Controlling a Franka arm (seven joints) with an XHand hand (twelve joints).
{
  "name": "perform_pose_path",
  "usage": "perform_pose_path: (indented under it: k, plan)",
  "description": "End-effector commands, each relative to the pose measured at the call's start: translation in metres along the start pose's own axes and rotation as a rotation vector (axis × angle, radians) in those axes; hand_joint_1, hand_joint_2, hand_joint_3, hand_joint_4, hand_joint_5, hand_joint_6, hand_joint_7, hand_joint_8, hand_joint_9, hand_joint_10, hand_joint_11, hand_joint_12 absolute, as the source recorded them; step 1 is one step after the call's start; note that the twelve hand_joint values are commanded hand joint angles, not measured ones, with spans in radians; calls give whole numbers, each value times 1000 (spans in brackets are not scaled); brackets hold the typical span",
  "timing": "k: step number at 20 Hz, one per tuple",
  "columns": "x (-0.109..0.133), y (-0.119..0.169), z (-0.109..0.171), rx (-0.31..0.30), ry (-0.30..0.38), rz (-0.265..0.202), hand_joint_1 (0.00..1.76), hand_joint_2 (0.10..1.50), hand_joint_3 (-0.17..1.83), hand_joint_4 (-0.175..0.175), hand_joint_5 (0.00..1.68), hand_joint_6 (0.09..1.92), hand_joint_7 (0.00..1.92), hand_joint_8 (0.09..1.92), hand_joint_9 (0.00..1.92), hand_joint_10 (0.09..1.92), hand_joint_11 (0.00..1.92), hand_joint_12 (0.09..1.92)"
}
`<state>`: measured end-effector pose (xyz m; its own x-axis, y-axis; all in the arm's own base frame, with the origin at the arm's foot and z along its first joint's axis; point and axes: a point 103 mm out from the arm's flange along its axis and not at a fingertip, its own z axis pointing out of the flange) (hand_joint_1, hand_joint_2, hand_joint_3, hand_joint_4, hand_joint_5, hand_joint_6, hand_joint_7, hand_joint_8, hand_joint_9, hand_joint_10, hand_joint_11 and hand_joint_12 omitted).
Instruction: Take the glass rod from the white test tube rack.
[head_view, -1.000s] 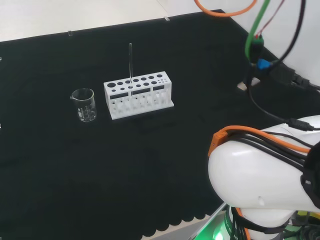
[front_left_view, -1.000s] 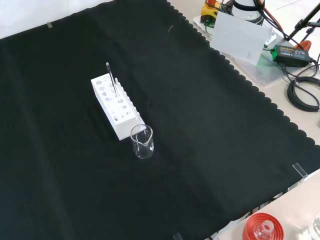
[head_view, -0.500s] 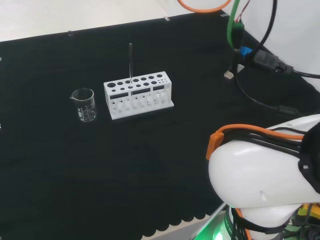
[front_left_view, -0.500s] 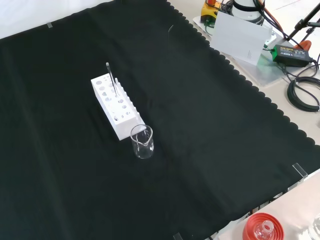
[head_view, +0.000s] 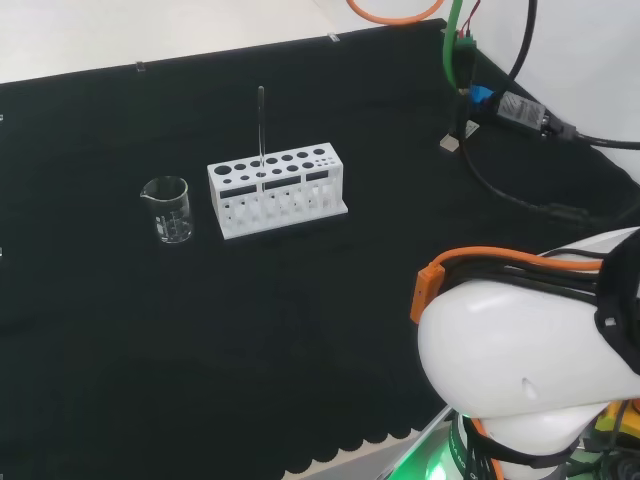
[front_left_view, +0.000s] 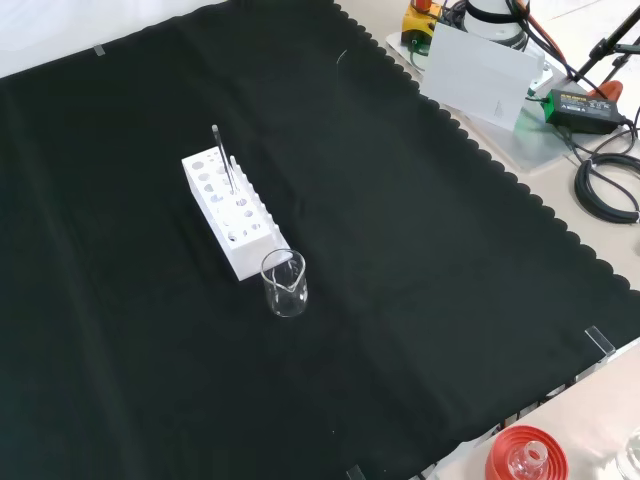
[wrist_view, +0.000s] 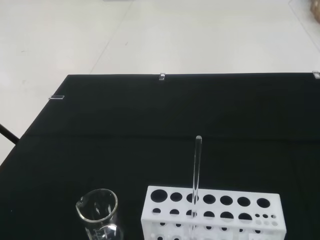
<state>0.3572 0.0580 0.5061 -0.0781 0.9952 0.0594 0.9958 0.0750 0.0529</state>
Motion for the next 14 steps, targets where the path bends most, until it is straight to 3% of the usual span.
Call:
perform_pose_path:
  k: [1,6,14]
  plan:
    - [8,26,27,55,5,3,760,971,-87,-42,287,87,201,889,408,949,361,1413]
    - [14,42,49,98,-17,-15,785,964,-97,-47,295,87,217,894,421,944,369,1407]
    - [10,67,76,146,11,-20,788,952,-112,-52,311,87,231,898,421,936,357,1402]
